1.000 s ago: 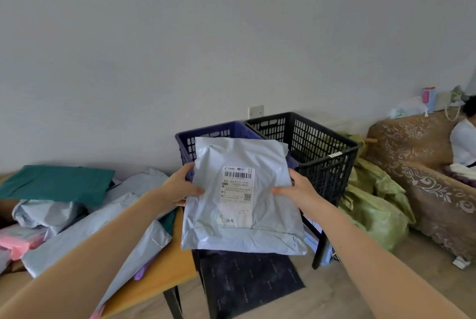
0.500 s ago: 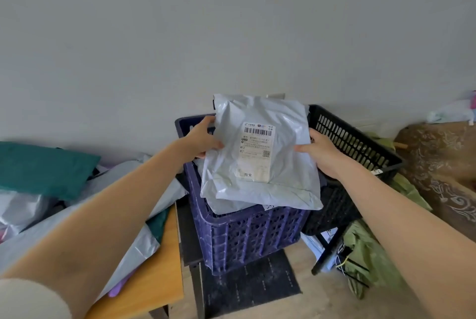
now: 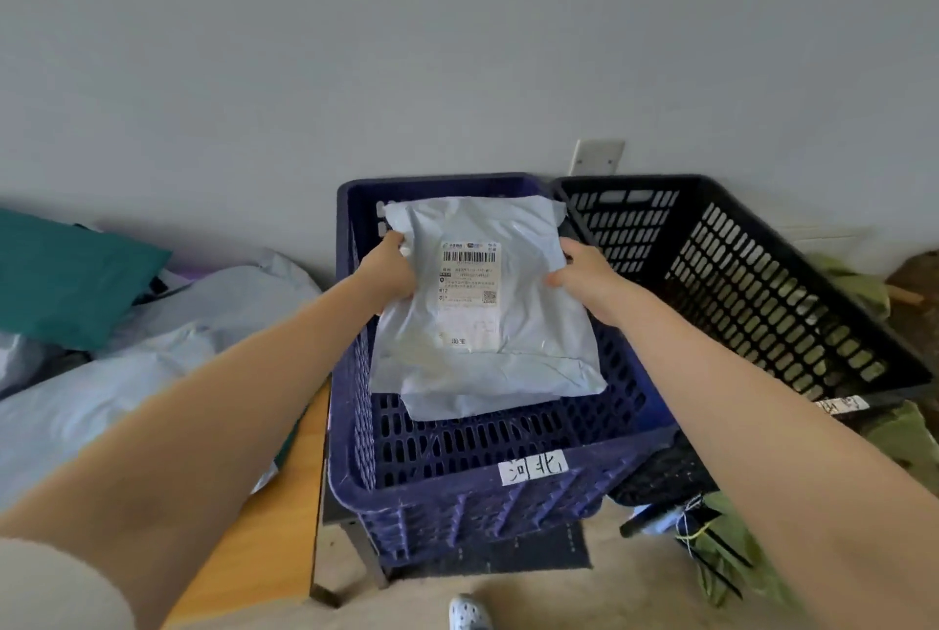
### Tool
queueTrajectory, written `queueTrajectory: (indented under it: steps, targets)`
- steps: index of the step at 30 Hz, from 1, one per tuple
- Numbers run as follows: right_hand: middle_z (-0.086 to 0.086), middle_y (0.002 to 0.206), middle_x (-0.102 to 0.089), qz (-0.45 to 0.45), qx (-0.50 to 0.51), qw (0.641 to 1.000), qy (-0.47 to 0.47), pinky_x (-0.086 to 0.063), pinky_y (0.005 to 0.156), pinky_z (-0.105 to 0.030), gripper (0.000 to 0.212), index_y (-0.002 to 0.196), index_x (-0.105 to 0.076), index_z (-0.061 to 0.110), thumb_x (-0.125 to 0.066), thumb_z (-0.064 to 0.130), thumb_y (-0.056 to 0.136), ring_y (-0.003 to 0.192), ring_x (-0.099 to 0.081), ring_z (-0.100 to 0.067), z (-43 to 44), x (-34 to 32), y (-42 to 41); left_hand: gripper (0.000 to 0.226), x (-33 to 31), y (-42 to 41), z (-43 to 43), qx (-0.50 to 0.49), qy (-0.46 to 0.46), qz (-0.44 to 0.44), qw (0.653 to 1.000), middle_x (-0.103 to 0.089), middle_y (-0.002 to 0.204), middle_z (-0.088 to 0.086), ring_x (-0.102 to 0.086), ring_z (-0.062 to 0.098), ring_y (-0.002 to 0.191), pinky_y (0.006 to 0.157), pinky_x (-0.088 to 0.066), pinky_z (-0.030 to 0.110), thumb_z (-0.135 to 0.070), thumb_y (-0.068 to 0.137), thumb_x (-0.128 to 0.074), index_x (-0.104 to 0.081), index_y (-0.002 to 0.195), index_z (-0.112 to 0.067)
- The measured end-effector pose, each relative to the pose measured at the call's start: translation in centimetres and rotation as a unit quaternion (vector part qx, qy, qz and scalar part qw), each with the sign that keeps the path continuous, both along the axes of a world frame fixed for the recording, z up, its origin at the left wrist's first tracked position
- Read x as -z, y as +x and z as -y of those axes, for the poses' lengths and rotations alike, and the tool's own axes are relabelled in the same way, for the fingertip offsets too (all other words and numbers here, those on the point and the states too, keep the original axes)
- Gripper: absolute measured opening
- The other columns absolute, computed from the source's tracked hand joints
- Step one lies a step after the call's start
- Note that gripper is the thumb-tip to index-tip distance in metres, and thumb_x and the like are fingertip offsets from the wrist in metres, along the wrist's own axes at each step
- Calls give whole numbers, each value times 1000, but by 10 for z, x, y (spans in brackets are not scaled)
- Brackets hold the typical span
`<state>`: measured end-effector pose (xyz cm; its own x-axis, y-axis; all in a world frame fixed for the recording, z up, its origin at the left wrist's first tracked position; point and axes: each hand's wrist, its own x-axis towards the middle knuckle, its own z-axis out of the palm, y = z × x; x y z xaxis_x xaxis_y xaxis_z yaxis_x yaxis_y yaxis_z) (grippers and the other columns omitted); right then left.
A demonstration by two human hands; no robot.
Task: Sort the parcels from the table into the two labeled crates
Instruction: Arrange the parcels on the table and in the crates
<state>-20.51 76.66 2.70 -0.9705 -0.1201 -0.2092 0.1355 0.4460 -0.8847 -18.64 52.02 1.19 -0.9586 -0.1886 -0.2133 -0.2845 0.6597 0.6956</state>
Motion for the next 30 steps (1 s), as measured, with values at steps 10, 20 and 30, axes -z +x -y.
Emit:
queueTrajectory:
  steps: [10,20,30]
  targets:
    - [-15,125,-57,109,-33,992,51,-48,94,-38,48,133,-49,8,-40,-10,89,108,-55,-28,24,89,-60,63,77,-41,-18,-86,-98,103,986,-54,123,20,-57,36,107,74,-43,37,2,91,-42,-18,148,-11]
    - [-12,115,-62,112,-31,992,41,-48,97,-45,38,130,-51,7,-35,0,96,105,-58,-29,54,144,-94,52,133,-69,-19,-217,-134,114,960,-60,95,12,-58,29,82,65,-46,39,-3,95,-46,-24,142,-7]
    - [-8,153,-33,94,20,995,36,-46,99,-37,70,155,-3,18,-42,7,98,124,-48,-25,66,173,-111,58,146,-75,-24,-164,-148,-19,975,0,160,17,-9,35,147,117,-23,51,-23,102,-35,-10,153,-11]
